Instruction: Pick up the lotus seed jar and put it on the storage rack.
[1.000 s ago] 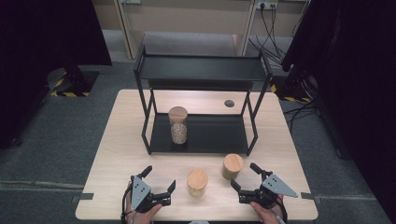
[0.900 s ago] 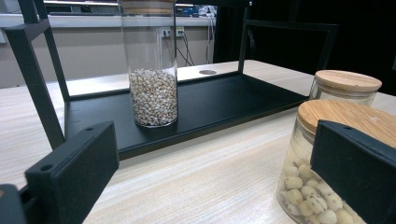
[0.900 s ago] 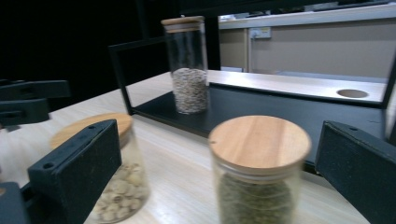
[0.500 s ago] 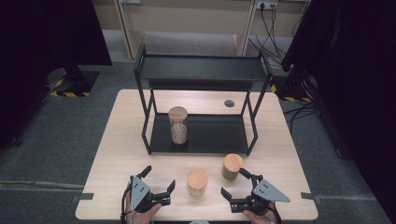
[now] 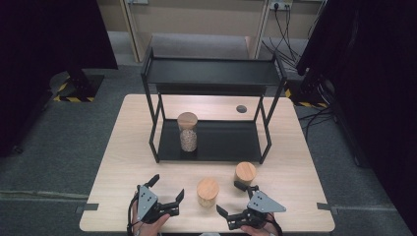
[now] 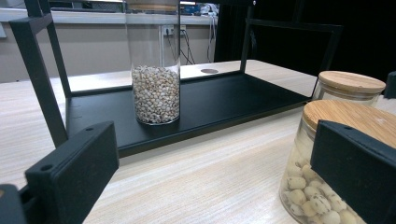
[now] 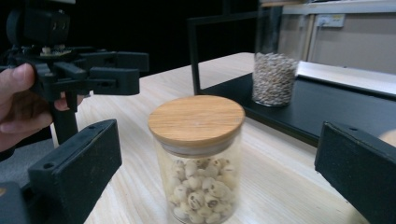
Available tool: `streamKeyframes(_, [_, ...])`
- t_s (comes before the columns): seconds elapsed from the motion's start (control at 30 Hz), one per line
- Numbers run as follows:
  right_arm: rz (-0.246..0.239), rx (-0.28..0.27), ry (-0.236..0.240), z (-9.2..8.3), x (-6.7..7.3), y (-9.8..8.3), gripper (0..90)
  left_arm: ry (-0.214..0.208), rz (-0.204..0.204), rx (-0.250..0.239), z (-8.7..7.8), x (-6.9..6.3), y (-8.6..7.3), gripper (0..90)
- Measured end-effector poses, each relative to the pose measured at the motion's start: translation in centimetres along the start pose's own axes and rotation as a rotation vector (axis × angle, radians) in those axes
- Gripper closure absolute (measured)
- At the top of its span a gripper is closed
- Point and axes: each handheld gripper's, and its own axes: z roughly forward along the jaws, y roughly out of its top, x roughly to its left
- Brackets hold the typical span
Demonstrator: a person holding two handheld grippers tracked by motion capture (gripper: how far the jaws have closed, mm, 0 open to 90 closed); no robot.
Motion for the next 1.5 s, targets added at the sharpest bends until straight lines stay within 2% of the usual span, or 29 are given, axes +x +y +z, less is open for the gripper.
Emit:
streamKeyframes(0.27, [-0.028,0.038,0.036,2.4,0.1,0.3,1.4,0.003,-0.001,0.001,0.0,0.0,0.0,0.4])
streamKeyframes(0.6, [-0.035,0.068,0.047,4.4,0.1,0.6,3.6,0.005,-0.005,-0.001,0.0,0.0,0.0,0.4])
streamKeyframes(0.73, [-0.037,0.091,0.038,5.0,0.2,0.8,6.2,0.006,-0.006,-0.003,0.0,0.1,0.0,0.4])
streamKeyframes(0.97, [-0.032,0.126,0.034,5.8,0.2,1.2,17.5,0.006,-0.006,-0.004,-0.1,0.1,0.0,0.4])
streamKeyframes(1.03, [-0.035,0.140,0.022,5.9,0.3,1.4,24.4,0.006,-0.005,-0.004,-0.1,0.1,0.0,0.4])
streamKeyframes(1.17, [-0.044,0.149,0.002,6.0,0.8,1.7,25.4,0.008,-0.006,-0.006,-0.1,0.1,0.0,0.4])
streamKeyframes(1.2, [-0.024,0.140,0.001,6.1,0.8,1.6,25.5,0.009,-0.006,-0.006,-0.1,0.1,0.0,0.4])
streamKeyframes(1.27, [-0.015,0.136,-0.002,6.1,0.8,1.6,25.6,0.011,-0.007,-0.006,-0.1,0.1,0.0,0.4])
streamKeyframes(1.37, [-0.038,0.127,-0.034,6.4,1.4,2.0,25.6,0.012,-0.008,-0.006,-0.1,0.1,0.0,0.4])
streamKeyframes(1.5, [-0.038,0.119,-0.076,7.1,1.7,3.1,25.6,0.015,-0.009,-0.006,-0.2,0.1,0.0,0.4])
